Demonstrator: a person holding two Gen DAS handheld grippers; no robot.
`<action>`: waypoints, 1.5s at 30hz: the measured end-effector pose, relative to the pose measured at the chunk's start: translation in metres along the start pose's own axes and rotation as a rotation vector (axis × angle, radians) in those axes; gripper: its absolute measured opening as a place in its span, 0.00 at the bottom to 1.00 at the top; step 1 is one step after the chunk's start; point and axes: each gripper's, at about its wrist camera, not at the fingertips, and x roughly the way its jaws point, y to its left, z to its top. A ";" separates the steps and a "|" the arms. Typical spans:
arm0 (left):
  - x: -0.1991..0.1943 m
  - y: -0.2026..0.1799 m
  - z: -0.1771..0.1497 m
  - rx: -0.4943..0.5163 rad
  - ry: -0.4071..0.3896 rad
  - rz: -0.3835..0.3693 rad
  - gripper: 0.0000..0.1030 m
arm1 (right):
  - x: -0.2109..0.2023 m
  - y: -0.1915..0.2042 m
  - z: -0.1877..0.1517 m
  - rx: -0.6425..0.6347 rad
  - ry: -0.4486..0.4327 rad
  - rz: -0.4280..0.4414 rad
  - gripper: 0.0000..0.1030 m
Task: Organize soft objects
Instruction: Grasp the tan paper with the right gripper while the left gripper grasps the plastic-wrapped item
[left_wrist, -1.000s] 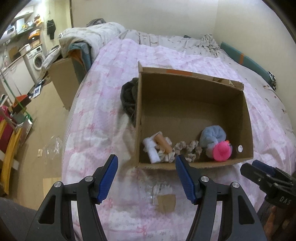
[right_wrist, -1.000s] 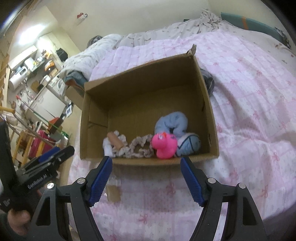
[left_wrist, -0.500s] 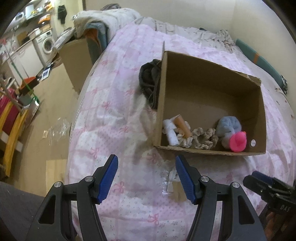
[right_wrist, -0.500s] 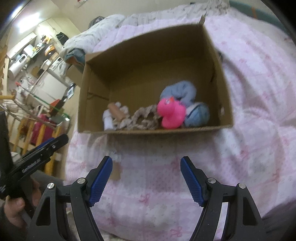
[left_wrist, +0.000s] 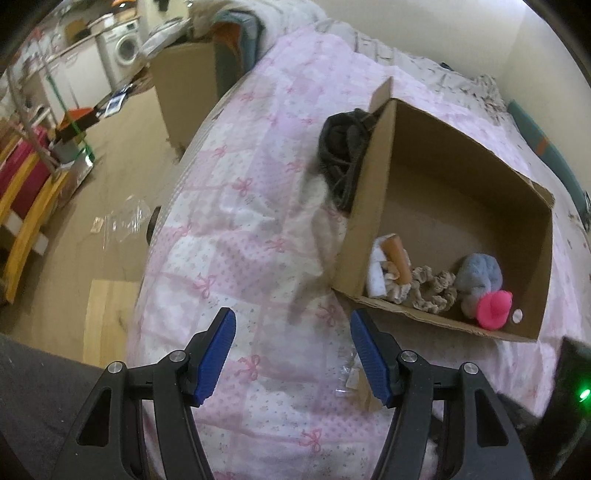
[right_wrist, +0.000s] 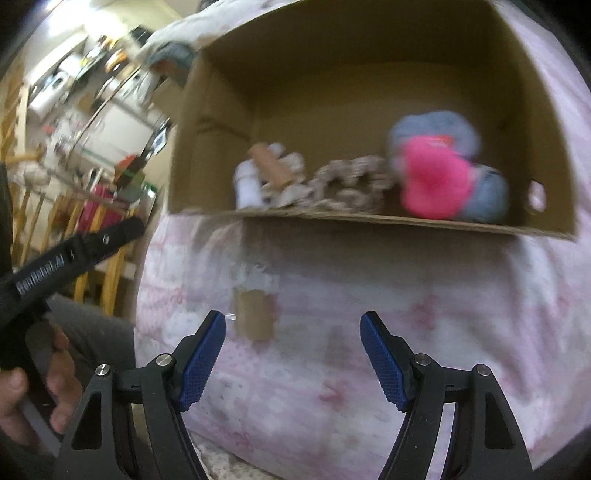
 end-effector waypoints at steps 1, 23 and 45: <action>0.001 0.002 0.000 -0.008 0.007 -0.001 0.60 | 0.006 0.005 0.000 -0.014 0.009 -0.001 0.78; 0.019 -0.014 -0.007 0.037 0.079 -0.009 0.60 | 0.005 0.027 -0.013 -0.083 0.039 -0.040 0.09; 0.101 -0.072 -0.038 0.179 0.306 -0.064 0.66 | -0.072 -0.059 -0.005 0.192 -0.161 -0.017 0.09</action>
